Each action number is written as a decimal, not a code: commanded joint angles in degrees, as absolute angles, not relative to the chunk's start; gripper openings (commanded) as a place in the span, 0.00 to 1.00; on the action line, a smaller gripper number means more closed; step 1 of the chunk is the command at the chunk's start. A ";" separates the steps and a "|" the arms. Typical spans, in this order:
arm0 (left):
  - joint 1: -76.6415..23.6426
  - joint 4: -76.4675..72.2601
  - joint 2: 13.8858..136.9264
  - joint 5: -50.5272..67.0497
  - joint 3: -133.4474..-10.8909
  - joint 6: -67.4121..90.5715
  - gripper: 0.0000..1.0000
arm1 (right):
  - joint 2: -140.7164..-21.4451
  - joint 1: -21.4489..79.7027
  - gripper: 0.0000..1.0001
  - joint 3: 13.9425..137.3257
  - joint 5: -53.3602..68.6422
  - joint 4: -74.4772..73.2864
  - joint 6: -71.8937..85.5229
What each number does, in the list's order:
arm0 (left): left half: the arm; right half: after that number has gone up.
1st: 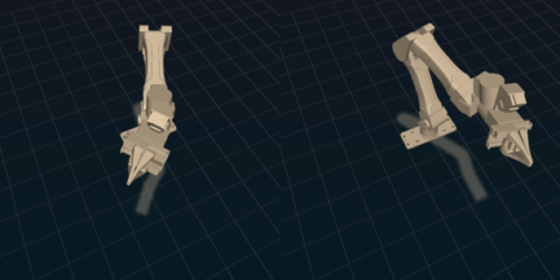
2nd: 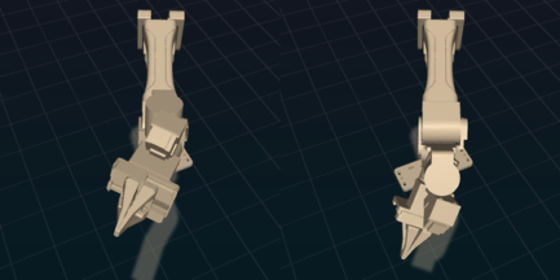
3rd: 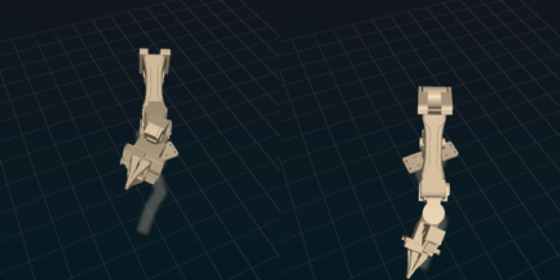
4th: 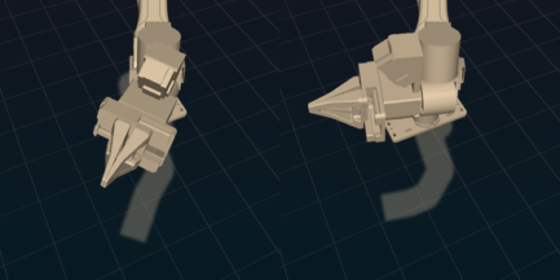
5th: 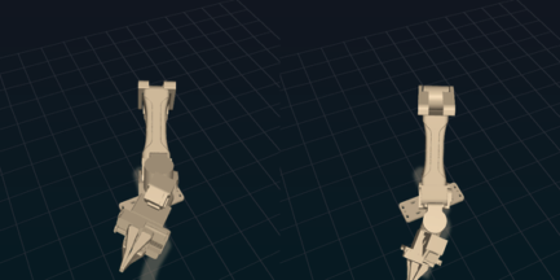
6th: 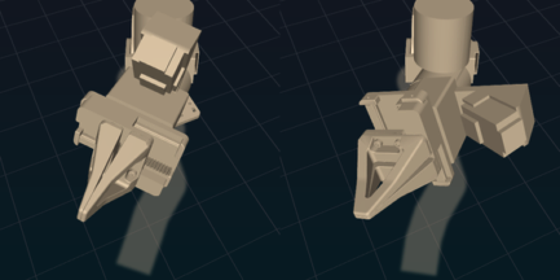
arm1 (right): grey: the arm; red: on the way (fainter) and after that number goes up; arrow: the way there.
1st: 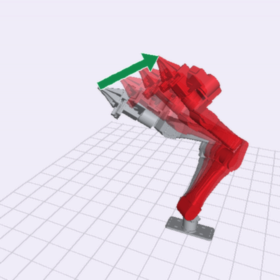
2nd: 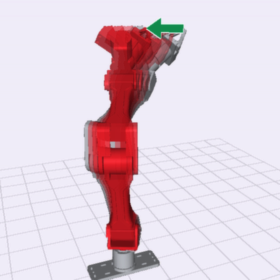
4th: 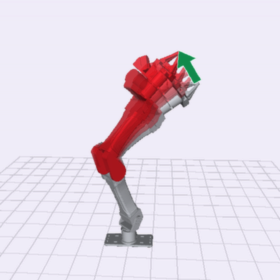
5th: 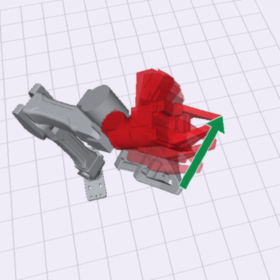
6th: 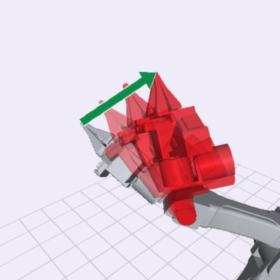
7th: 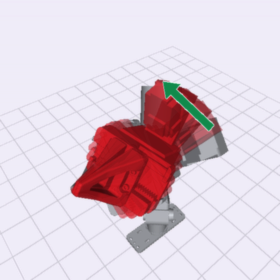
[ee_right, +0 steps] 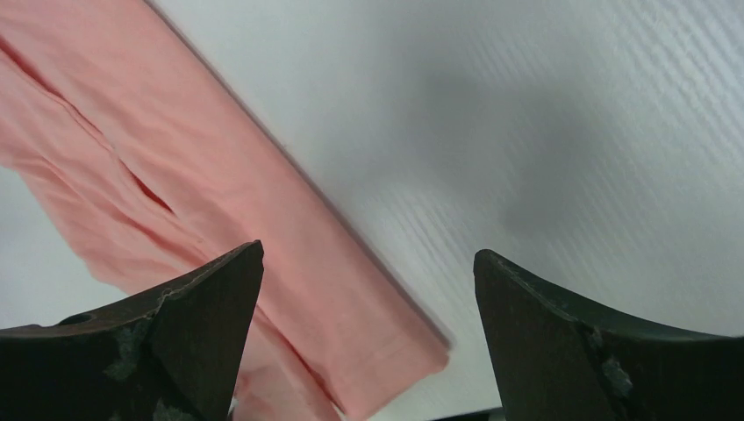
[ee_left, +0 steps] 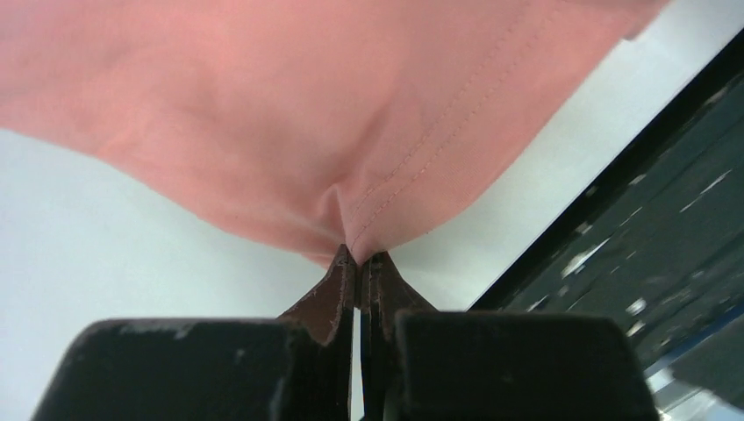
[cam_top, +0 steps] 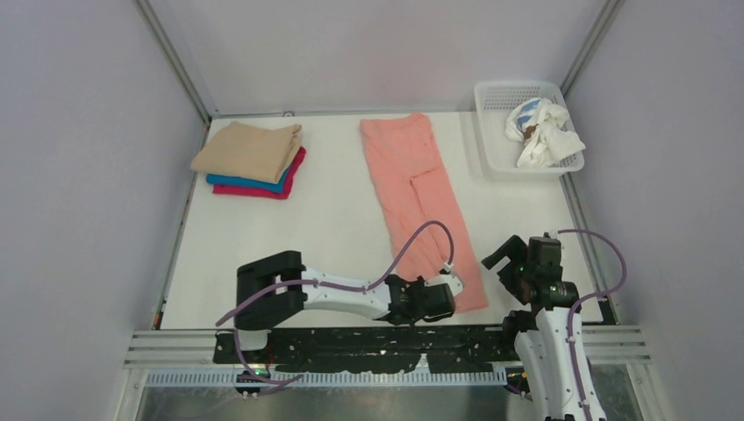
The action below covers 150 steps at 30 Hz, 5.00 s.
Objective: Fold and stack the t-shirts
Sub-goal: Rotate the tshirt 90 degrees, then grab the bottom of the folded rectangular tshirt with both arms, then fold the folded rectangular tshirt in 1/3 of the way, then grab one side of the 2/3 rectangular tshirt with both arms
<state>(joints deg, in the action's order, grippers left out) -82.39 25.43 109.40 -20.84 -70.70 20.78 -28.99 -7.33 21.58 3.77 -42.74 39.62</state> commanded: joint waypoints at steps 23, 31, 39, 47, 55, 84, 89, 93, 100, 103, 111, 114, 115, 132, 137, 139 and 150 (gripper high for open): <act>-84.56 22.76 92.12 -20.94 -47.03 35.71 0.00 | -37.14 44.12 0.94 22.46 5.08 -46.26 49.07; -84.81 22.53 90.18 -21.04 -45.09 38.66 0.00 | -41.11 44.12 0.68 20.25 11.64 -41.52 46.65; -84.81 23.00 90.16 -21.35 -46.01 38.96 0.00 | -44.90 44.12 0.26 19.52 12.11 -37.89 46.21; -84.69 25.80 84.86 -24.00 -48.34 36.82 0.00 | -41.22 44.11 0.06 27.87 3.12 -42.43 42.33; -75.19 27.78 81.38 -25.87 -53.01 34.58 0.00 | -42.84 43.94 0.06 37.26 -16.05 -39.24 39.04; -43.48 22.99 104.67 -17.08 -82.70 11.47 0.00 | -83.82 19.86 0.06 56.45 -3.01 -3.07 30.49; -41.47 23.43 108.99 -14.44 -86.86 10.72 0.00 | -89.67 18.35 0.06 59.28 -1.04 -1.72 30.79; -39.38 23.07 111.15 -11.79 -88.83 10.05 0.00 | -92.54 17.90 0.06 60.90 -0.88 -1.11 30.83; -37.93 23.57 113.80 -4.37 -90.43 7.15 0.01 | -94.58 16.68 0.06 61.44 -0.98 -0.51 30.75; -37.84 23.42 114.83 -3.43 -90.45 7.92 0.01 | -95.63 16.38 0.06 61.77 -0.88 -0.36 31.04; -36.25 24.53 117.26 -4.28 -92.77 8.58 0.19 | -100.07 15.19 0.06 64.35 3.60 -0.77 31.14; -36.16 24.21 117.46 -3.03 -93.60 8.50 0.52 | -101.59 14.68 0.16 66.84 4.48 -1.36 30.71; -36.12 24.16 117.23 -2.52 -93.79 8.64 0.58 | -101.95 14.57 0.41 67.61 5.38 -2.19 30.43; -36.12 18.86 90.39 -0.47 -65.78 21.17 1.00 | -81.62 14.51 0.95 48.49 7.95 -8.28 30.60; -37.24 14.80 87.84 4.22 -55.72 27.17 0.99 | -72.85 14.46 0.95 36.49 12.13 -5.78 31.78; -37.90 14.87 88.44 3.67 -54.69 28.37 0.99 | -71.50 14.50 0.95 33.74 13.01 -5.27 32.15; -37.99 12.78 95.97 5.24 -56.44 34.90 0.67 | -72.56 14.50 0.92 29.60 10.94 -2.23 34.93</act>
